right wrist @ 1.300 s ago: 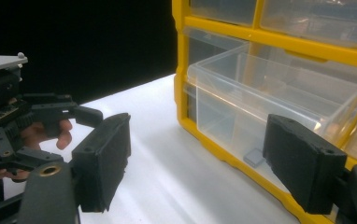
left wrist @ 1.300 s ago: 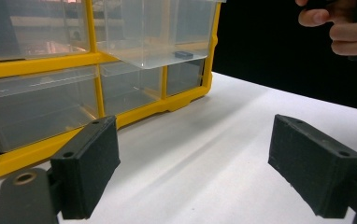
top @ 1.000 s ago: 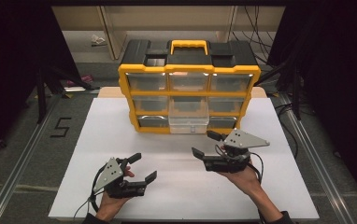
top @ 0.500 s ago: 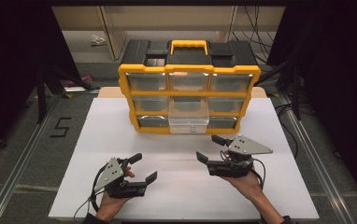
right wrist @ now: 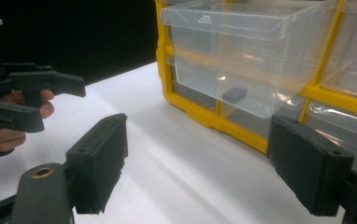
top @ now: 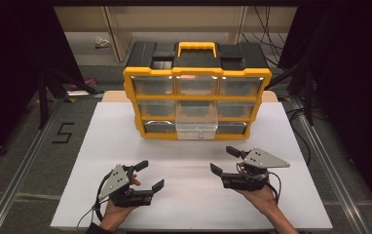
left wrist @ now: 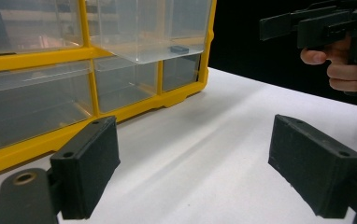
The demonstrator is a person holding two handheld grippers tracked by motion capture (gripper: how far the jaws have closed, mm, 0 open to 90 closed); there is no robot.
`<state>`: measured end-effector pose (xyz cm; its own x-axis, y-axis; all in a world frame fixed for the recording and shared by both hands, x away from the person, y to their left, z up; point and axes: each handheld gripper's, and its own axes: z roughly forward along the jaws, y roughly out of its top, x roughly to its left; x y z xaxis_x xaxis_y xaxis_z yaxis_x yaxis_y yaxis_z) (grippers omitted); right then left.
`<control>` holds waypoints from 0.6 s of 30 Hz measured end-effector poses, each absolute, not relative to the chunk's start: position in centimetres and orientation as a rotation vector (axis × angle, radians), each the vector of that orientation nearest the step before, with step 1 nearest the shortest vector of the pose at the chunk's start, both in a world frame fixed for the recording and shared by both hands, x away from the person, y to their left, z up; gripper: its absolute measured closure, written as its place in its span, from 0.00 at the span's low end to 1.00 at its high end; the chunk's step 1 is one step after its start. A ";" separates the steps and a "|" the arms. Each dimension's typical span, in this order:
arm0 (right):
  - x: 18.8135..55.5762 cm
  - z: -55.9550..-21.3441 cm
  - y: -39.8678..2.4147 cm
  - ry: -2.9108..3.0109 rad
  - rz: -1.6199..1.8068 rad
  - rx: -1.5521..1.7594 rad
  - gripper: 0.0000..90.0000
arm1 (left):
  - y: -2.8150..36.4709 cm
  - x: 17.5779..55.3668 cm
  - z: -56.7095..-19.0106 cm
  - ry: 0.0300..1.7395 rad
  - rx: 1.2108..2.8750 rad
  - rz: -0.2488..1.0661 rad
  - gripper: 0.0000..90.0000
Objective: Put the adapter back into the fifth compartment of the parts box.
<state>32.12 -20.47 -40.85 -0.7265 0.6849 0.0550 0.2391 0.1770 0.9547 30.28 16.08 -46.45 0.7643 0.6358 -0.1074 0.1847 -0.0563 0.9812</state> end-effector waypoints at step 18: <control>31.3 -42.4 -21.1 2.074 1.544 0.878 0.20 | 16.0 30.3 -46.5 0.670 1.626 0.405 0.17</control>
<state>31.28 -21.09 -42.36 -0.7189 0.6937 0.0452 0.2421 0.1889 0.9517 30.32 16.04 -46.49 0.7678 0.6308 -0.1120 0.1937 -0.0619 0.9791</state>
